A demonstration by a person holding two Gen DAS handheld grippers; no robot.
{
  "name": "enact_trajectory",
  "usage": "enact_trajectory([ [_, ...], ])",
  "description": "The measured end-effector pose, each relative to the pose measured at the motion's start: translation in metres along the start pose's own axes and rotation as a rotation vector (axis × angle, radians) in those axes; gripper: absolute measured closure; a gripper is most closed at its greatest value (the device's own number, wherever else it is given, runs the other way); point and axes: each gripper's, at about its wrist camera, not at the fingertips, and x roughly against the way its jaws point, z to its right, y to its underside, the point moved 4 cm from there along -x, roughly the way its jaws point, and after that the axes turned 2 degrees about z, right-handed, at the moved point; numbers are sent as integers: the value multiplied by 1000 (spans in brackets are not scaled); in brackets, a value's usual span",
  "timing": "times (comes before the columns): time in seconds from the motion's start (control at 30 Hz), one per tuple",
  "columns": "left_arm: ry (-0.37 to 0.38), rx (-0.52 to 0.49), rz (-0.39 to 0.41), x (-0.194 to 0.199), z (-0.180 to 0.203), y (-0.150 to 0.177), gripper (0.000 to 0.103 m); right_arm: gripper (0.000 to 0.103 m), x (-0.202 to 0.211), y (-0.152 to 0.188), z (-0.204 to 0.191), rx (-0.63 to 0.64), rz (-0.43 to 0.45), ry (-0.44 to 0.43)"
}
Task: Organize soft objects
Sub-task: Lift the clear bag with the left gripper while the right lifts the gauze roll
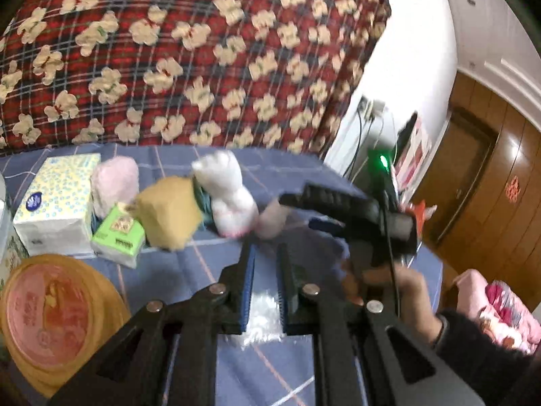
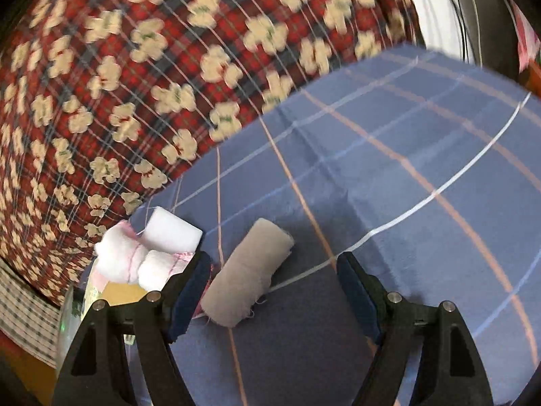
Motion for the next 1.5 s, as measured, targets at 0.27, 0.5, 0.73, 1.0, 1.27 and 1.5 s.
enact_trajectory([
  [0.27,-72,-7,-189,-26,10,31,36,26,-25,-1,-31,265,-39,165],
  [0.5,-122,15,-306,-54,12,55,38,61,-13,1,-23,151,-79,-13],
  [0.73,-103,28,-293,-57,11,58,75,68,26,-12,-16,75,95,-96],
  [1.0,-57,25,-217,-43,15,47,79,68,55,-20,-30,158,262,-68],
  [1.27,-50,-7,-63,-14,20,22,79,68,69,-19,-43,243,351,-25],
  [1.5,-148,-66,30,6,10,11,80,68,74,-9,-49,270,366,13],
])
